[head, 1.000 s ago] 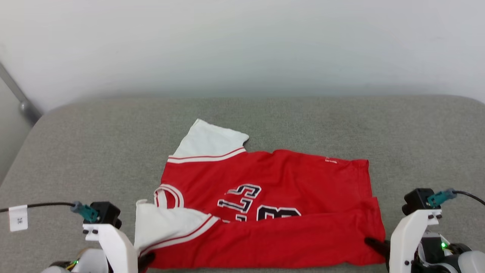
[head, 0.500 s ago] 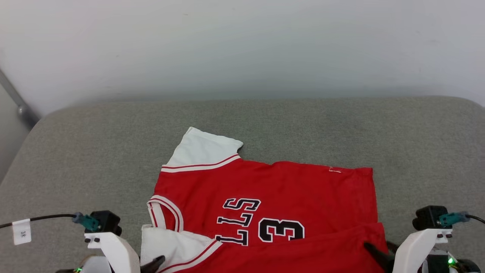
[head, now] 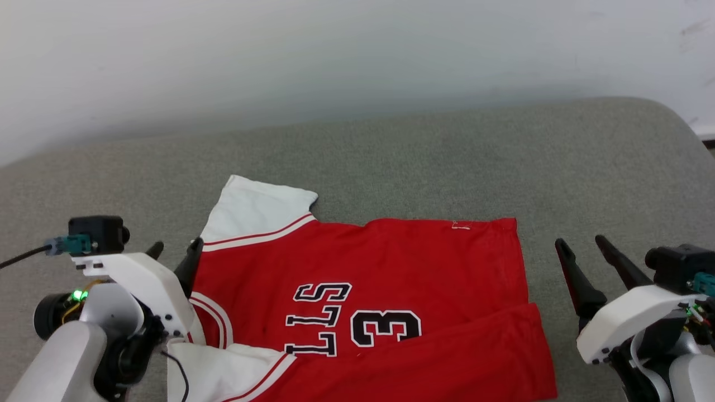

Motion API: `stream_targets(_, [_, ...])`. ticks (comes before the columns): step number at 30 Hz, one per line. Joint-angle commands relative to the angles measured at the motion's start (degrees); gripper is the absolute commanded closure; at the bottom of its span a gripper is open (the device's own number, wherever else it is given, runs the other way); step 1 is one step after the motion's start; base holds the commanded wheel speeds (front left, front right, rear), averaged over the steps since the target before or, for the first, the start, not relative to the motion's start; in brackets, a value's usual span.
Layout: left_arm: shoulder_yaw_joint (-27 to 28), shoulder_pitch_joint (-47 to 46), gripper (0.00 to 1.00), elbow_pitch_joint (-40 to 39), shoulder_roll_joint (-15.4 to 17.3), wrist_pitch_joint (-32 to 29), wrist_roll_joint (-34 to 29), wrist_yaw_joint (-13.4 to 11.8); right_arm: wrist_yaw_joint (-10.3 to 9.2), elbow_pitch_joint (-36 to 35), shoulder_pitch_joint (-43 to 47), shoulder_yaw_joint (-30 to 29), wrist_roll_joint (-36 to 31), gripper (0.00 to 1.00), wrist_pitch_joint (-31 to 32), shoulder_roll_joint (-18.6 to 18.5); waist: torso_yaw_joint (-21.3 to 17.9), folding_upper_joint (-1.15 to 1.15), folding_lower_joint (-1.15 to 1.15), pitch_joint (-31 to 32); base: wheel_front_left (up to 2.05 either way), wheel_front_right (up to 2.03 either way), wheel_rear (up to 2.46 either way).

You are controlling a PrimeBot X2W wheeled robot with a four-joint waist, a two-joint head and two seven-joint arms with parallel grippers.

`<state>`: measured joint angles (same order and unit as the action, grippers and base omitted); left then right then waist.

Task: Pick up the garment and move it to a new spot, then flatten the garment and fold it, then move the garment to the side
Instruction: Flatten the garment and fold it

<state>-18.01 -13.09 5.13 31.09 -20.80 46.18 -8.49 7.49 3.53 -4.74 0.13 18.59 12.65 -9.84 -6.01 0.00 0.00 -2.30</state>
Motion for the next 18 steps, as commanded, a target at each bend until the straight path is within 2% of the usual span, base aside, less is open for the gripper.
stream_targets(1, [0.6, -3.3, 0.00, 0.1, -0.8, 2.2, -1.5, -0.8, -0.01, -1.6, -2.3, -0.3, -1.2, 0.00, -2.0, 1.0, -2.3, 0.00, 0.00, -5.9, 0.00, 0.00, 0.00])
stream_targets(6, [1.7, -9.4, 0.00, 1.3, -1.0, 5.5, -3.6, -1.4, -0.01, -4.5, -5.9, -0.3, -3.1, 0.00, -5.3, 2.4, -3.6, 0.00, 0.00, -11.8, 0.00, 0.00, 0.00])
stream_targets(11, [3.1, -17.4, 0.00, 4.6, -0.2, 6.4, -4.2, -0.1, -0.01, -7.7, -9.4, 0.1, -5.0, 0.00, -8.7, 3.7, -5.4, 0.00, 0.00, -17.9, 0.00, 0.00, 0.00])
stream_targets(15, [3.5, -23.6, 0.00, 8.2, 1.4, 2.4, -1.9, 2.9, -0.01, -9.4, -10.8, 0.7, -5.6, 0.00, -9.8, 4.6, -7.1, 0.00, 0.00, -21.3, 0.00, 0.00, 0.00])
stream_targets(18, [2.5, -27.6, 0.00, 10.9, 3.9, -4.5, 0.2, 6.1, -0.01, -9.8, -11.2, 0.9, -5.6, 0.00, -10.1, 5.2, -8.2, 0.00, 0.00, -23.2, 0.00, 0.00, 0.00])
